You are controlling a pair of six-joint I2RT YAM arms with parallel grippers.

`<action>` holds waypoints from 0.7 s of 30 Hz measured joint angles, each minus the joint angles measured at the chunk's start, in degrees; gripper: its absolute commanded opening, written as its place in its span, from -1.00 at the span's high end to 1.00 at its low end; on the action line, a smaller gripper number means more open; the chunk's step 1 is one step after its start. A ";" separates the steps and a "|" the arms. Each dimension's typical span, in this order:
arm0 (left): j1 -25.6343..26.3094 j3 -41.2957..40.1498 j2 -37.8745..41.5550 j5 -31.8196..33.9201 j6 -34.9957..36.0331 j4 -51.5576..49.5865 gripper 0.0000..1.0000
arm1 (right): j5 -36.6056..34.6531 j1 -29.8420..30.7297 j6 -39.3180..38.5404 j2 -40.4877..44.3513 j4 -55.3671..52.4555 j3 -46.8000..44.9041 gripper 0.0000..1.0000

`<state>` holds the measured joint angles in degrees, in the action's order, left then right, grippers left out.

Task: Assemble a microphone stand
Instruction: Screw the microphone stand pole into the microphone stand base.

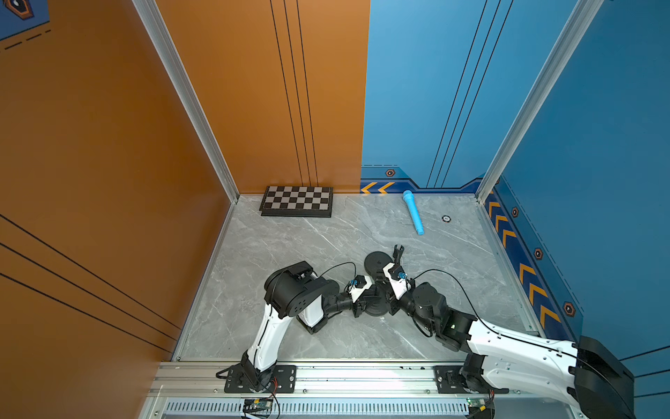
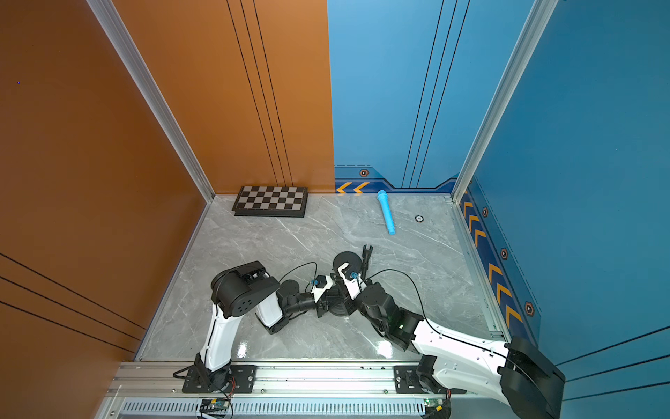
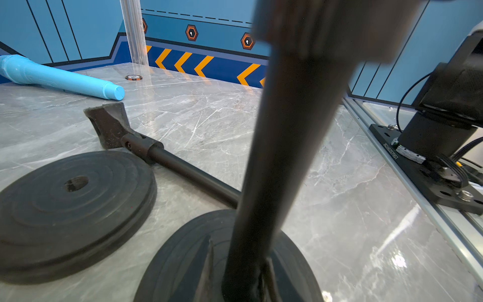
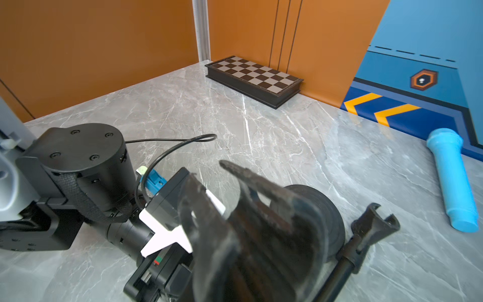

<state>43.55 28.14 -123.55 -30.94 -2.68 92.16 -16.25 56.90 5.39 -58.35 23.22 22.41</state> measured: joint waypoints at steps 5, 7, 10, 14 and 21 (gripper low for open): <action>0.48 0.07 0.00 0.55 0.02 -0.04 0.36 | -1.40 0.42 2.12 1.68 -2.49 0.11 0.23; 0.66 0.07 0.00 1.03 -0.07 -0.04 0.37 | 2.32 -1.44 1.27 3.87 -6.75 0.55 0.02; 0.66 0.07 0.02 1.20 -0.17 -0.04 0.38 | 10.38 -7.06 -0.15 7.23 -12.33 2.05 -0.14; 0.66 0.00 0.11 1.38 -0.15 -0.13 0.38 | 20.24 -14.10 -2.69 8.63 -17.73 5.66 -0.16; 0.66 0.00 0.11 1.38 -0.15 -0.13 0.37 | 30.32 -16.09 -5.44 4.68 -19.08 8.15 -0.10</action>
<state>44.21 28.14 -123.44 -29.56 -2.83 92.03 14.06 40.82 -0.05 -53.67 4.14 30.57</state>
